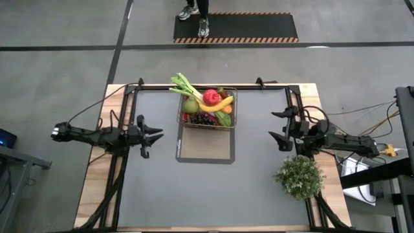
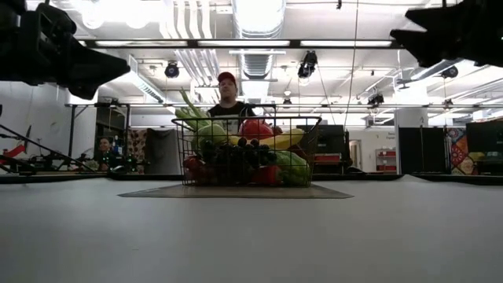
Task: Build produce basket
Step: Return to Home Position
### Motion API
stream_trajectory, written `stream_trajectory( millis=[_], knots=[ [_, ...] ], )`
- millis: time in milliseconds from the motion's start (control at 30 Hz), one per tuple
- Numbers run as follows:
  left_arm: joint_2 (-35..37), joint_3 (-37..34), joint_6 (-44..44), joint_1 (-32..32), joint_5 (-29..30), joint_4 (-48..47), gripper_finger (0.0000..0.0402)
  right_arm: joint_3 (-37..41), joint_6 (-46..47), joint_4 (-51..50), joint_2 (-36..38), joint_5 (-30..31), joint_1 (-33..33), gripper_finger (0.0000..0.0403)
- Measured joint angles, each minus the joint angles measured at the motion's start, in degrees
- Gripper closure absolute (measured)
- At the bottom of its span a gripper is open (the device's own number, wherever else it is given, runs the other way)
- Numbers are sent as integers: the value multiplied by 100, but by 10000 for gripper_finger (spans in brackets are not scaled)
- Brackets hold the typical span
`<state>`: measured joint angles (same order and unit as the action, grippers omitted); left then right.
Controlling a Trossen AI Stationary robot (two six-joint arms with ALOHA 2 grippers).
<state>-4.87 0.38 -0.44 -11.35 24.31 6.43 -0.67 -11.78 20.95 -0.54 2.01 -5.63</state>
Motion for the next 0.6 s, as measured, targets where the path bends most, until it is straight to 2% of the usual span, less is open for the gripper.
stream_trajectory(
  millis=[167, 600],
  knots=[
    [-91, -4, -355, 0, -1, 4, 325, 0, 27, -298, -4, 109, 0, 35],
    [-483, -9, -60, 0, 0, 11, 325, 0, -87, -469, -313, 111, -2, 35]
  ],
)
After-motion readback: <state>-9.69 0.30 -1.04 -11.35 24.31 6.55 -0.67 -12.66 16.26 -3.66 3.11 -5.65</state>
